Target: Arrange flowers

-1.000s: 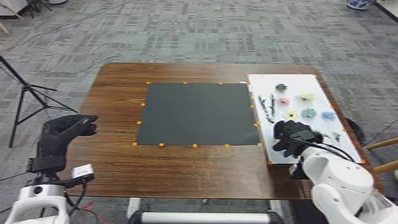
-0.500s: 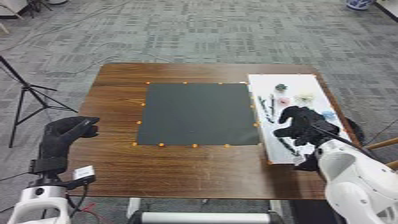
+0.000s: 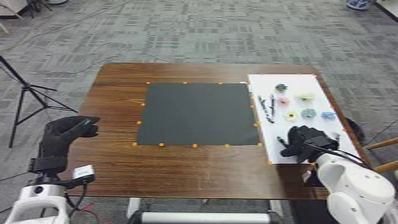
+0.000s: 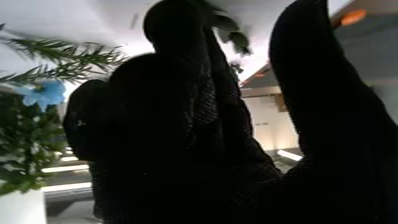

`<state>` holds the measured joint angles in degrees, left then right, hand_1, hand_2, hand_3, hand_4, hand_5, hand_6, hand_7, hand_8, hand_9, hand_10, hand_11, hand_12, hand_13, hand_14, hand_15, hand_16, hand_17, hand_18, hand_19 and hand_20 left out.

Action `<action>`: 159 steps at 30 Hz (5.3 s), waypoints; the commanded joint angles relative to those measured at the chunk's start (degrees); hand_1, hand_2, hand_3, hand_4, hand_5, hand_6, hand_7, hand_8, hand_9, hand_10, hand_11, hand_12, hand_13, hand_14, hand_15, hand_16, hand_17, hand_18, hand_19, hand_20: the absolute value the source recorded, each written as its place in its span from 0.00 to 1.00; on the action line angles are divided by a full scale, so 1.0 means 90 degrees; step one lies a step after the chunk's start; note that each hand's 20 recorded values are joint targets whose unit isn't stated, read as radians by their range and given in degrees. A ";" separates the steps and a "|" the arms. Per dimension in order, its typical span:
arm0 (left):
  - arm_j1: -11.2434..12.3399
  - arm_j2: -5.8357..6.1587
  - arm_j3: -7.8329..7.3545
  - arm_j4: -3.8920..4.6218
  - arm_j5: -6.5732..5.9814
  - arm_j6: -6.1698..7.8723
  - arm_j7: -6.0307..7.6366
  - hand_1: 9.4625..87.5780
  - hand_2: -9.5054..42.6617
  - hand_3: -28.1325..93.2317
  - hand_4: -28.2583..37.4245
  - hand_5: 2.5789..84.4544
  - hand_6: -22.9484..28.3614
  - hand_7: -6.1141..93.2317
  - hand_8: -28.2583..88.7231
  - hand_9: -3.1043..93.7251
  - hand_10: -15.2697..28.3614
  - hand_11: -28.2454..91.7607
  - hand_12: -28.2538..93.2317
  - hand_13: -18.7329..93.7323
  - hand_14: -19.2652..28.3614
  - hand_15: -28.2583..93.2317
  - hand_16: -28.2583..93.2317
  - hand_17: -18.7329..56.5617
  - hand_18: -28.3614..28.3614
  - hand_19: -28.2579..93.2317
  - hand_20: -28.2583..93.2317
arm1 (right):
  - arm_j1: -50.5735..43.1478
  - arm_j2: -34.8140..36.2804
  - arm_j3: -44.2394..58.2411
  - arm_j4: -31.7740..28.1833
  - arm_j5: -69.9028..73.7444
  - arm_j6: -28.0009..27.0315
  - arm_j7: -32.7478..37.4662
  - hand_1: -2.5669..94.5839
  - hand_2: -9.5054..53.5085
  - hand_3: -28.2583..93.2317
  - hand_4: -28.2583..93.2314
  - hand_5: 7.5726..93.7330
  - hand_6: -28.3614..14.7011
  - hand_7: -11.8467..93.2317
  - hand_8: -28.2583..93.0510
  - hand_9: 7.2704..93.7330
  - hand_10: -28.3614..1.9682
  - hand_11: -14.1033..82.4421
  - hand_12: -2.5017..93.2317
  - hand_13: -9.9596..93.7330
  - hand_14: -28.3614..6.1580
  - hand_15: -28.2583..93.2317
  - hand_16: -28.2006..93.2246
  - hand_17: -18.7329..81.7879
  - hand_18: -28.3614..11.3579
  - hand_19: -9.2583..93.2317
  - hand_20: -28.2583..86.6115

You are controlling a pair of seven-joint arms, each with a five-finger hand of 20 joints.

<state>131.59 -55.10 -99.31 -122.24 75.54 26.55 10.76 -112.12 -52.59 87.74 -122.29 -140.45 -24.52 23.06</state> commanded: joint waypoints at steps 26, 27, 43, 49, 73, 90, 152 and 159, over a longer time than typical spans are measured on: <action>0.0022 0.0168 -0.0100 -0.0062 -0.0533 -0.0266 -0.0180 0.29 0.18 0.77 0.20 0.72 0.51 0.29 0.18 0.67 0.71 0.51 0.39 0.60 0.80 0.72 0.26 0.37 0.83 0.70 0.70 | 0.1362 0.0061 0.0172 0.0560 0.5471 0.1000 0.0530 0.74 0.00 0.65 0.15 0.76 0.53 0.36 0.44 1.00 0.57 0.48 0.31 1.00 0.74 0.70 0.41 0.93 0.61 0.97 0.52; 0.0025 0.0192 -0.0116 -0.0057 -0.0555 -0.0271 -0.0168 0.29 0.18 0.77 0.20 0.72 0.51 0.29 0.18 0.67 0.71 0.51 0.39 0.60 0.80 0.72 0.26 0.37 0.83 0.70 0.70 | 0.1418 0.0138 0.0124 0.0550 0.5406 0.1095 0.0476 0.74 0.00 0.65 0.15 0.76 0.53 0.37 0.44 1.00 0.57 0.48 0.30 1.00 0.74 0.70 0.41 0.93 0.61 0.97 0.52; -0.0050 0.0259 -0.0153 -0.0042 -0.0270 -0.0536 -0.0273 0.28 0.18 0.77 0.21 0.71 0.51 0.28 0.18 0.66 0.71 0.51 0.39 0.60 0.80 0.72 0.26 0.37 0.83 0.69 0.70 | 0.0388 0.0885 0.0100 0.0036 0.1451 0.0313 -0.0580 0.42 0.00 0.73 0.15 0.57 0.53 0.35 0.20 0.73 0.39 0.39 0.31 0.96 0.66 0.62 0.52 0.84 0.51 0.99 0.60; -0.0107 0.0244 -0.0139 -0.0043 -0.0047 -0.0685 -0.0367 0.28 0.17 0.77 0.21 0.71 0.50 0.28 0.18 0.66 0.71 0.51 0.39 0.60 0.80 0.72 0.26 0.37 0.83 0.69 0.70 | 0.0129 0.1176 -0.0141 0.0112 0.0766 0.0653 -0.0691 0.40 0.00 0.72 0.14 0.51 0.53 0.33 0.21 0.68 0.37 0.37 0.31 0.95 0.65 0.63 0.52 0.83 0.50 1.00 0.61; -0.0161 0.0212 -0.0148 -0.0033 -0.0044 -0.0929 -0.0373 0.29 0.17 0.76 0.21 0.71 0.50 0.28 0.18 0.67 0.72 0.50 0.39 0.60 0.81 0.71 0.26 0.37 0.83 0.69 0.70 | 0.0480 0.1359 -0.1563 0.0940 0.0476 0.1434 -0.0416 0.73 0.00 0.61 0.15 0.73 0.61 0.38 0.42 0.99 0.62 0.40 0.37 1.00 0.76 0.68 0.44 0.90 0.58 0.99 0.55; -0.0155 0.0336 -0.0257 0.0027 -0.0414 -0.0890 -0.0352 0.29 0.18 0.76 0.21 0.71 0.51 0.28 0.18 0.67 0.72 0.50 0.39 0.61 0.81 0.71 0.26 0.37 0.83 0.69 0.70 | 0.0666 0.1010 -0.0505 0.0541 0.3599 0.2327 -0.0300 0.73 0.01 0.65 0.15 0.78 0.54 0.31 0.41 0.99 0.56 0.44 0.28 1.00 0.76 0.70 0.42 0.91 0.57 1.00 0.57; -0.0172 0.0198 -0.0365 -0.0040 -0.0115 -0.1311 -0.0594 0.29 0.18 0.76 0.21 0.71 0.51 0.27 0.18 0.67 0.72 0.50 0.39 0.61 0.81 0.71 0.26 0.38 0.84 0.69 0.70 | -0.0065 0.0383 -0.0370 0.0705 0.2986 0.1367 0.0127 0.75 0.00 0.63 0.19 0.78 0.54 0.30 0.42 0.99 0.57 0.36 0.39 1.00 0.76 0.69 0.44 0.92 0.62 0.98 0.57; -0.0219 0.0284 -0.0363 0.0010 -0.0172 -0.1370 -0.0611 0.29 0.18 0.76 0.21 0.71 0.51 0.27 0.18 0.67 0.72 0.50 0.39 0.61 0.81 0.71 0.26 0.38 0.84 0.69 0.70 | 0.0291 0.0301 -0.0278 0.0741 0.4200 0.2353 0.0013 0.75 0.00 0.64 0.19 0.78 0.53 0.29 0.43 0.99 0.55 0.37 0.38 1.00 0.76 0.70 0.44 0.92 0.61 0.99 0.58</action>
<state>130.14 -53.15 -102.57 -122.40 74.92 15.22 5.86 -110.47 -48.81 86.04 -117.50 -108.25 -9.28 23.12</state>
